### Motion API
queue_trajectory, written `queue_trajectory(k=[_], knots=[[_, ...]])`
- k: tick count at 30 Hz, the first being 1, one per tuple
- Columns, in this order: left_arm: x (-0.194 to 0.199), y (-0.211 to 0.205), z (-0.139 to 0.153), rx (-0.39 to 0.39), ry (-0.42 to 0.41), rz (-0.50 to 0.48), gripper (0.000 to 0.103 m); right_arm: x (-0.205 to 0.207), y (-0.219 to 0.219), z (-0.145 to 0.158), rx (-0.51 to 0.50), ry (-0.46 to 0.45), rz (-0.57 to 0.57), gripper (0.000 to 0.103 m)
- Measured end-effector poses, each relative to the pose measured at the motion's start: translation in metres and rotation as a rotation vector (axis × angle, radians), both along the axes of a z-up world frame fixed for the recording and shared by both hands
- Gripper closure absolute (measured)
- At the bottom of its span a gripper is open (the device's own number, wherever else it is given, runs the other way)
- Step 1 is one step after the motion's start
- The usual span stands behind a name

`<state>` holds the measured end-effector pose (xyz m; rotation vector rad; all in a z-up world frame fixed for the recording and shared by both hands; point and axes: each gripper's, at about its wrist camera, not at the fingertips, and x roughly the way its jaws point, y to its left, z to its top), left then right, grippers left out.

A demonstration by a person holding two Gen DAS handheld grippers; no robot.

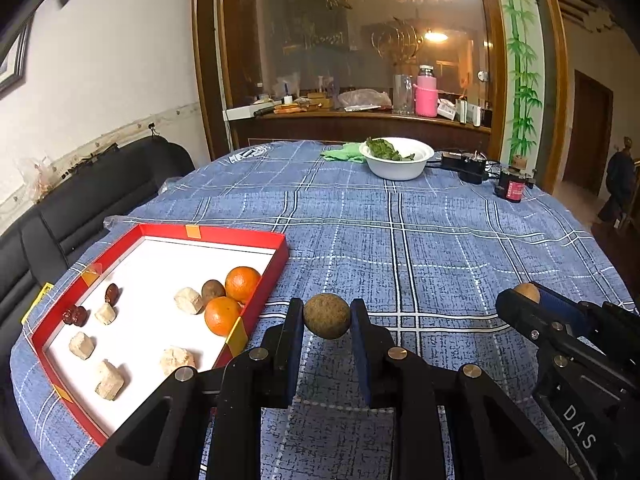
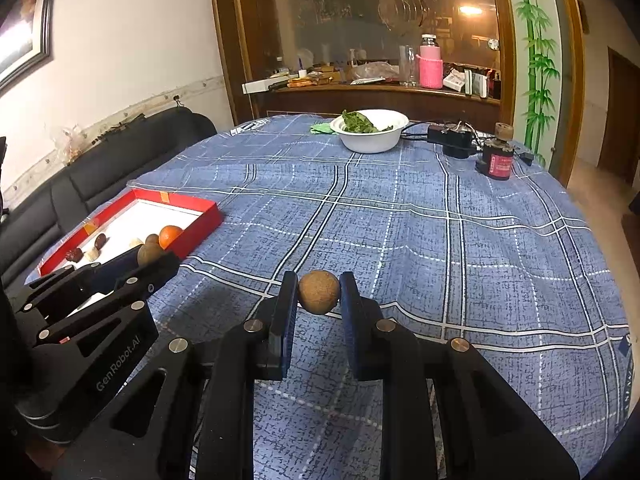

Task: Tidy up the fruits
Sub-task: 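Move both brown round fruits over the red-rimmed white tray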

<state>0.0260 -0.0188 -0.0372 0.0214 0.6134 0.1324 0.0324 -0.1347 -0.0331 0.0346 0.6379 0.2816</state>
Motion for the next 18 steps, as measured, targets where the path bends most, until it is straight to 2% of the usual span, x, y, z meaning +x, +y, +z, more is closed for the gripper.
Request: queue_trajectory(k=[10, 18], knots=[[-0.006, 0.004, 0.003, -0.010, -0.026, 0.014, 0.081, 0.000, 0.000, 0.001, 0.003, -0.004, 0.005, 0.084], [-0.029, 0.042, 0.010, -0.019, -0.049, 0.107, 0.081, -0.001, 0.002, 0.002, -0.004, -0.012, 0.011, 0.083]])
